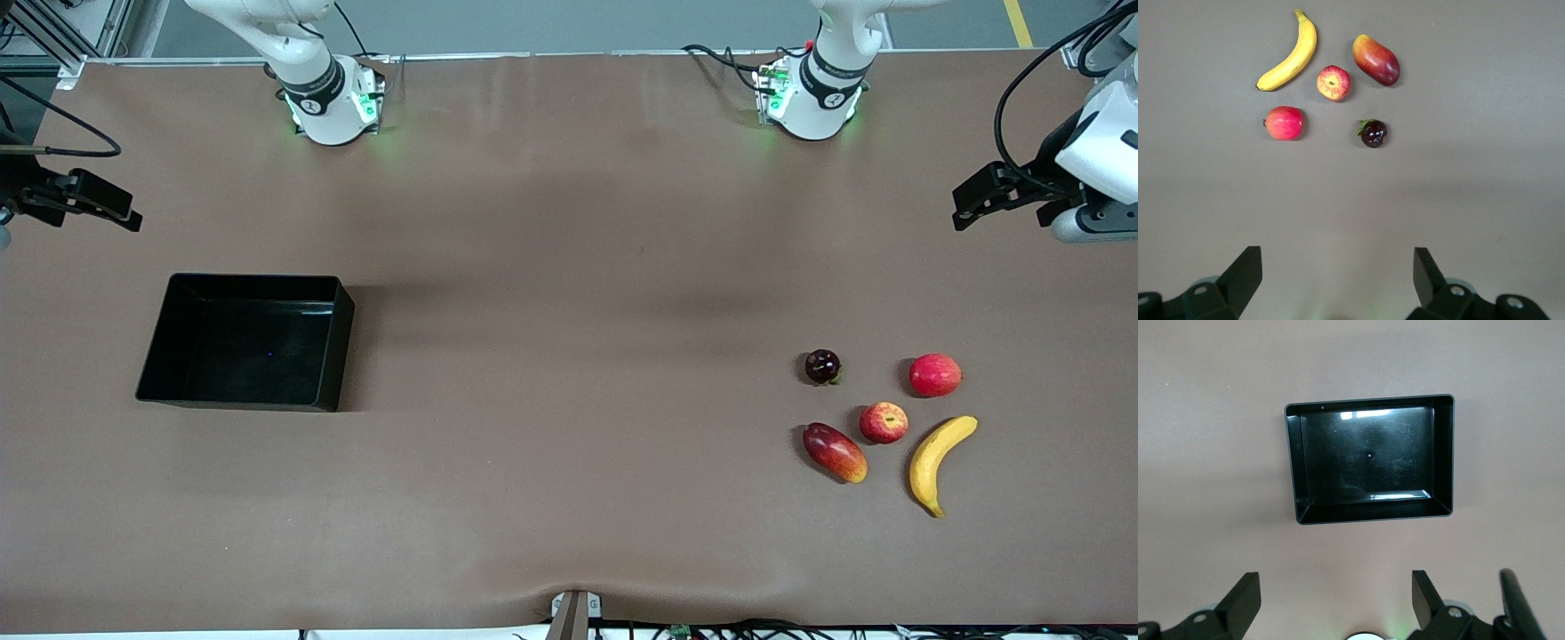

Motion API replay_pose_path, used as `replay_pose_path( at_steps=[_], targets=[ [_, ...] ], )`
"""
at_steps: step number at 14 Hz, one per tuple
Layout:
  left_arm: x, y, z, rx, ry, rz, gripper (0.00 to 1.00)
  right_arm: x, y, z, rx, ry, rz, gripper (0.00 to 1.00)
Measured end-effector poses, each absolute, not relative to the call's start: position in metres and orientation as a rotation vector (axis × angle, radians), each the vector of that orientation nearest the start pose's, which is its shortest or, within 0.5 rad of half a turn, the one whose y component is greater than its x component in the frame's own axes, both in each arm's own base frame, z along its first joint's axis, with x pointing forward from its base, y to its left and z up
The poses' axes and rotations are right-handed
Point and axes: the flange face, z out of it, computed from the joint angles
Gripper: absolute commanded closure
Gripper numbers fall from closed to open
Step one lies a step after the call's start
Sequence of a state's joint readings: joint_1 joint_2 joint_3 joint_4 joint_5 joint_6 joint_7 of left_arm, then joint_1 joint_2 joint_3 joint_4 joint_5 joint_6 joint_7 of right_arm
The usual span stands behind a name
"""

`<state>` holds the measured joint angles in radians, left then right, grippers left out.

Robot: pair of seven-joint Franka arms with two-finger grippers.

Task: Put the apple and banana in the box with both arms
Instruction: 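Reach the left gripper down toward the red apple beside the banana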

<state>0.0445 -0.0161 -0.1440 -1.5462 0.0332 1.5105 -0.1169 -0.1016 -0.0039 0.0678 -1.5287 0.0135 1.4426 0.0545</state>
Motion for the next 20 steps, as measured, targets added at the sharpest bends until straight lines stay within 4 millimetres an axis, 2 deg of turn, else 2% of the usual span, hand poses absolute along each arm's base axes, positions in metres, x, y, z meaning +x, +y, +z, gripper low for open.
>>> replay_pose_path(
  at_steps=[6, 9, 11, 13, 16, 18, 20],
  targets=[
    [0.546, -0.045, 0.633, -3.104, -0.047, 0.043, 0.00, 0.540, -0.018, 0.635, -3.123, 0.140, 0.128, 0.00],
    [0.572, -0.022, 0.604, -3.112, -0.103, 0.041, 0.00, 0.544, -0.026, 0.627, -3.120, 0.160, 0.148, 0.00],
    [0.599, -0.009, 0.568, -3.121, -0.127, 0.033, 0.00, 0.553, -0.033, 0.613, -3.118, 0.178, 0.164, 0.00],
    [0.626, -0.002, 0.523, -3.134, -0.107, 0.031, 0.00, 0.569, -0.041, 0.592, -3.135, 0.191, 0.167, 0.00],
    [0.665, 0.006, 0.453, -3.156, -0.058, -0.027, 0.00, 0.588, -0.070, 0.555, -3.135, 0.201, 0.210, 0.00],
    [0.683, 0.006, 0.405, -3.168, -0.020, -0.047, 0.00, 0.600, -0.084, 0.534, -3.134, 0.121, 0.217, 0.00],
    [0.698, 0.005, 0.361, -3.178, 0.037, -0.094, 0.00, 0.614, -0.105, 0.512, -3.136, 0.123, 0.182, 0.00]
  ],
)
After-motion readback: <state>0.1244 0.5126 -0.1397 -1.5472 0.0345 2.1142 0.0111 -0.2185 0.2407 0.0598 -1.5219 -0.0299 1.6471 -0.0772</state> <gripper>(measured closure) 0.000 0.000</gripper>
